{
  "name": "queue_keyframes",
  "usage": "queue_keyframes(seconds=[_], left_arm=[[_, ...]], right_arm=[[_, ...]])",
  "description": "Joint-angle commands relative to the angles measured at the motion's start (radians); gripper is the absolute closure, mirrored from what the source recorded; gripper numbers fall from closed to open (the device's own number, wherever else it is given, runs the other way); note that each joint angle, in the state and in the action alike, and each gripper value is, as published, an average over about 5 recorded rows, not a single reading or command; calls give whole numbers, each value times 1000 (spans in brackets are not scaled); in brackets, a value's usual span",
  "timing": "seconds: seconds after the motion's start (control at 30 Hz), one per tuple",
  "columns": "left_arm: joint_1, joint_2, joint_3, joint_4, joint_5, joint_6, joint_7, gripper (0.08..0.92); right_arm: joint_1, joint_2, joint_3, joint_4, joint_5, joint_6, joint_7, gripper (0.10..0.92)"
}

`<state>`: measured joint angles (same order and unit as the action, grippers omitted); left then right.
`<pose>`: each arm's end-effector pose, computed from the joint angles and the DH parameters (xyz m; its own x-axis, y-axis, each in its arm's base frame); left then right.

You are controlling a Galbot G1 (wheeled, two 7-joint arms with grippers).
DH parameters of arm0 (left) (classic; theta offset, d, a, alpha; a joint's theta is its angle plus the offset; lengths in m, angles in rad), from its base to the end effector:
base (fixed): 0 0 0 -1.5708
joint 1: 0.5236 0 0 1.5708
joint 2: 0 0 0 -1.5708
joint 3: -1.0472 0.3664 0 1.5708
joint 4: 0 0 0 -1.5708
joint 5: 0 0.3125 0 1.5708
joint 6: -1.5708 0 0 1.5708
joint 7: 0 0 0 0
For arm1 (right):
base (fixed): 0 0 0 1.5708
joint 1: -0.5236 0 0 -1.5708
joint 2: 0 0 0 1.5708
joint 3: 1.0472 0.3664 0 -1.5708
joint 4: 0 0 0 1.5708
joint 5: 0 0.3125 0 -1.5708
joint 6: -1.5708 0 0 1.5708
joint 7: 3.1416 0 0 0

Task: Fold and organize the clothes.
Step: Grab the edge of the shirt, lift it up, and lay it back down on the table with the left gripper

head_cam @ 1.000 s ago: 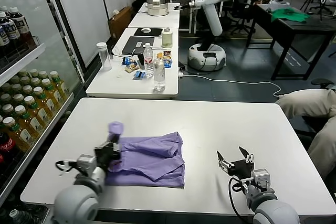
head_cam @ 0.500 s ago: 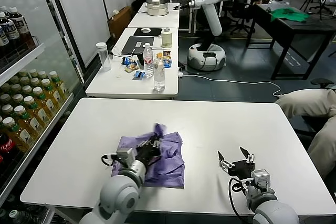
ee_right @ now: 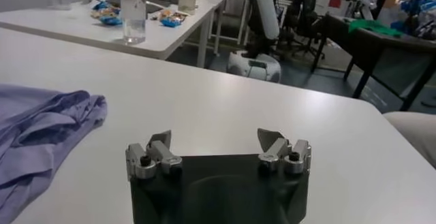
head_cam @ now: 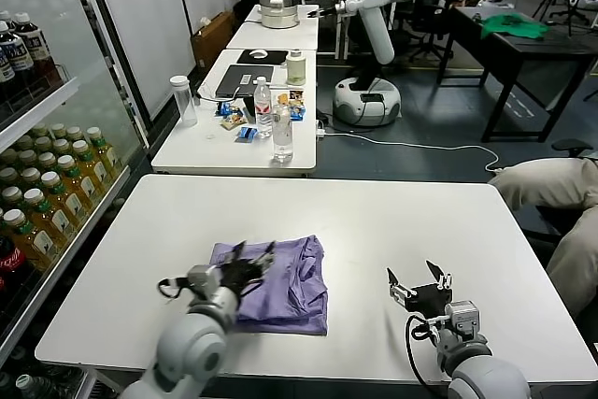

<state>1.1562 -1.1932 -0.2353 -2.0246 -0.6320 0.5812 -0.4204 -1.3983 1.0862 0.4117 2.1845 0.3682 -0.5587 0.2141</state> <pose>0.2413 0.0103 -0.2705 -0.8981 0.1359 0.4184 0.0906 0.9878 -0.1263 0.1771 -0.0616 -0.2547 -0.9241 -0.0975 0.3696 -0.1537 0.9801 -0.1257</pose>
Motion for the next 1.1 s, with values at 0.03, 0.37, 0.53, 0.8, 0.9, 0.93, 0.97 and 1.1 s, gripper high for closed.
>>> queue_keyframes(seconds=[0.03, 0.37, 0.53, 0.8, 0.9, 0.93, 0.97, 1.1], left_arm=[[156, 131, -212, 82, 94, -7, 40, 219], [144, 79, -179, 92, 77, -6, 150, 177], [136, 55, -169, 91, 29, -7, 162, 177], [145, 43, -167, 89, -11, -11, 168, 329], [146, 34, -163, 83, -29, -11, 172, 406], [145, 30, -161, 83, -28, -14, 173, 432], [143, 27, -158, 84, -23, -20, 173, 458], [147, 39, -171, 74, 26, -40, 179, 580]], right_arm=[[7, 2, -13, -5, -4, 1, -1, 203], [6, -8, -7, -6, -7, 3, -2, 203], [7, -17, -6, -5, -8, 2, -3, 203], [15, -16, -8, -10, -7, 3, -3, 203], [16, -13, -8, -13, -7, 3, -3, 203], [15, -12, -8, -13, -7, 4, -3, 203], [15, -11, -8, -12, -7, 5, -2, 203], [14, -12, -1, -9, -7, 11, 0, 203]])
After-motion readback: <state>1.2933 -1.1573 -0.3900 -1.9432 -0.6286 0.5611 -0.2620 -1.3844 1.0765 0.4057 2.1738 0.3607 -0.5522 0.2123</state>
